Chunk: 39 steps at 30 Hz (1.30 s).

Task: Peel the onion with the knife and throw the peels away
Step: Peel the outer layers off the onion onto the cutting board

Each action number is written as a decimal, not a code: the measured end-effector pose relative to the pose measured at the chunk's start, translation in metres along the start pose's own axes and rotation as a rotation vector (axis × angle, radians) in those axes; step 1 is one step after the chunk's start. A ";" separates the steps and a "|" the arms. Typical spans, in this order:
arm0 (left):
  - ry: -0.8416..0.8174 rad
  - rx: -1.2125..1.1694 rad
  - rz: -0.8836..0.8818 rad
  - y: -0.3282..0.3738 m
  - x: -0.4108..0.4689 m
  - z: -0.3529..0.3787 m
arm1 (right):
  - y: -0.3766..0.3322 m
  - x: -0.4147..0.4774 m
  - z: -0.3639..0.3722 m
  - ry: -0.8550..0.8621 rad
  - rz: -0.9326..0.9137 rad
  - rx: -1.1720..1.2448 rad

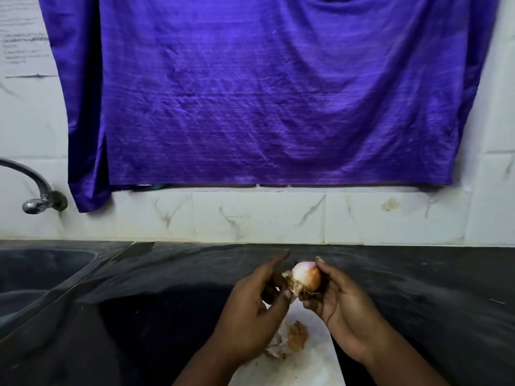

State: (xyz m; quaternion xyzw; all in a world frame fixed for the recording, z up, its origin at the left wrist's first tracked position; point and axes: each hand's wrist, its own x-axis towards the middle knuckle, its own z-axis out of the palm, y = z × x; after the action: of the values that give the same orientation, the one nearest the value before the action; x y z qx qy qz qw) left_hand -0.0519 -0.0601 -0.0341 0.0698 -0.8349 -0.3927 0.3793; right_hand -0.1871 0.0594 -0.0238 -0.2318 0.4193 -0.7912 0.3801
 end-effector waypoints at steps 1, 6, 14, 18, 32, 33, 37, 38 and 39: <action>0.049 -0.017 -0.013 0.000 0.001 -0.002 | 0.001 0.000 0.001 -0.018 0.010 0.001; 0.158 -0.045 -0.023 -0.002 0.003 -0.006 | 0.002 -0.001 0.000 -0.052 0.014 -0.061; 0.045 -0.137 0.057 0.016 -0.003 -0.003 | 0.004 -0.002 0.002 -0.056 0.005 -0.107; 0.045 -0.097 0.062 0.012 -0.001 -0.004 | 0.007 -0.002 0.005 -0.041 -0.031 -0.157; -0.032 -0.048 0.149 0.004 0.000 0.001 | 0.006 -0.001 0.003 -0.054 -0.078 -0.202; -0.031 -0.044 0.156 0.004 -0.001 0.002 | 0.005 0.000 0.002 -0.047 -0.083 -0.193; 0.016 -0.025 0.149 0.003 -0.001 0.002 | 0.004 0.002 0.000 -0.027 -0.065 -0.150; 0.024 -0.025 0.137 0.004 -0.001 0.001 | 0.005 0.002 0.000 -0.027 -0.059 -0.141; 0.030 -0.035 0.125 0.004 0.000 0.001 | 0.005 0.002 0.000 -0.029 -0.057 -0.135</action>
State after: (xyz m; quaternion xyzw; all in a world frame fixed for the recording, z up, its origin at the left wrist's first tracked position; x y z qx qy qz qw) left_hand -0.0518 -0.0564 -0.0319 0.0167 -0.8249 -0.3816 0.4167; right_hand -0.1861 0.0561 -0.0284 -0.2803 0.4595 -0.7680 0.3469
